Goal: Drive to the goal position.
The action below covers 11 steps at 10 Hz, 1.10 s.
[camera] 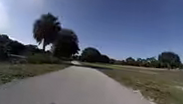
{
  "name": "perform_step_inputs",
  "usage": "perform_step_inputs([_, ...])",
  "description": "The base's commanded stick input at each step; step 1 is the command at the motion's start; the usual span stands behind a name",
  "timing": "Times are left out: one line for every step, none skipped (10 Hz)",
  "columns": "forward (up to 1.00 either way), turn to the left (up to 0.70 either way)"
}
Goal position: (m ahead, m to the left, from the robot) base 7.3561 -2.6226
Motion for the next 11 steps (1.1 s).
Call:
perform_step_inputs([0.7, 0.24])
perform_step_inputs([0.7, 0.16])
perform_step_inputs([0.7, 0.07])
perform_step_inputs([0.7, 0.0])
perform_step_inputs([0.7, 0.0])
perform_step_inputs([0.7, 0.0])
perform_step_inputs([0.7, 0.0])
perform_step_inputs([0.7, 0.0])
perform_step_inputs([0.7, 0.0])
perform_step_inputs([0.7, 0.0])
perform_step_inputs([0.7, 0.0])
